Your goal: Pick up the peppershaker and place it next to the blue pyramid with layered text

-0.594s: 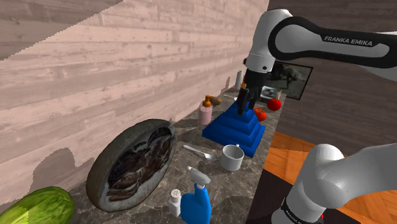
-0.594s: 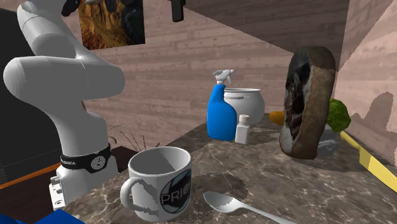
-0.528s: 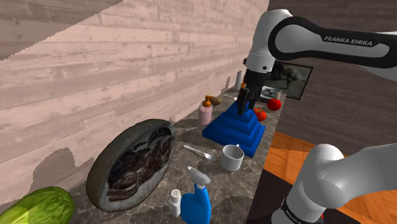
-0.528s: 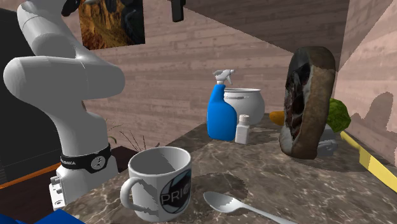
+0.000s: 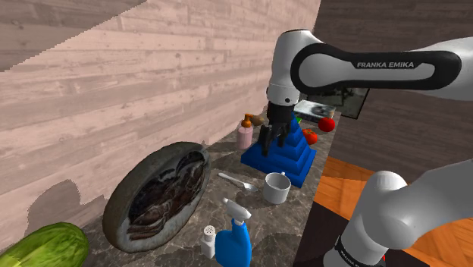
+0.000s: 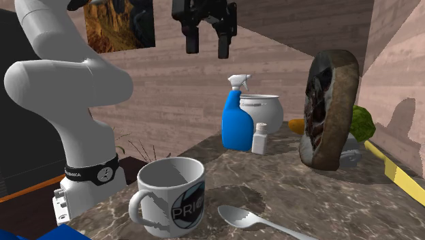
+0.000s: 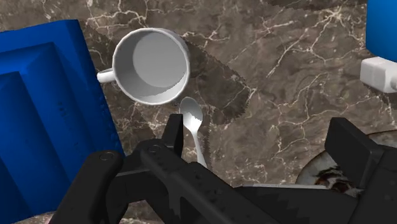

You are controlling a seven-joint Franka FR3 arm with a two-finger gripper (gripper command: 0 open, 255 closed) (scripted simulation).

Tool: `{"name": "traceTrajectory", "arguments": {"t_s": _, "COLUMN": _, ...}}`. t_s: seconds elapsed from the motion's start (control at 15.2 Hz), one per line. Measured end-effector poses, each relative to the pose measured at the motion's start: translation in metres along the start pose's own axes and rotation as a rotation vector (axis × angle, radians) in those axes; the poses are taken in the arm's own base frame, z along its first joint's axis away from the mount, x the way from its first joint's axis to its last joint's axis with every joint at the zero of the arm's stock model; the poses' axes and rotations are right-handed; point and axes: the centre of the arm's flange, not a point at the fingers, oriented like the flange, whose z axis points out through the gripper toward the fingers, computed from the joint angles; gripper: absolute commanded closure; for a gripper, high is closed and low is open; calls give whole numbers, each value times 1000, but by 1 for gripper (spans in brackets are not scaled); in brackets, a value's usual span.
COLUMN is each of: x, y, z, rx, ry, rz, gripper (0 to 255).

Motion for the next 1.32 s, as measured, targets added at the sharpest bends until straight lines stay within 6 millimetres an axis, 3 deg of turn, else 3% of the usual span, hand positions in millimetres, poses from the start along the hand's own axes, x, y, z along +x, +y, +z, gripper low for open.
{"name": "traceTrajectory", "arguments": {"t_s": 0.66, "x": 36, "y": -110, "z": 71, "rx": -34, "ry": -85, "rz": 6, "gripper": 0}}
{"name": "traceTrajectory", "arguments": {"t_s": 1.32, "x": 69, "y": -217, "z": 156, "rx": -68, "ry": -172, "rz": 11, "gripper": 0}}
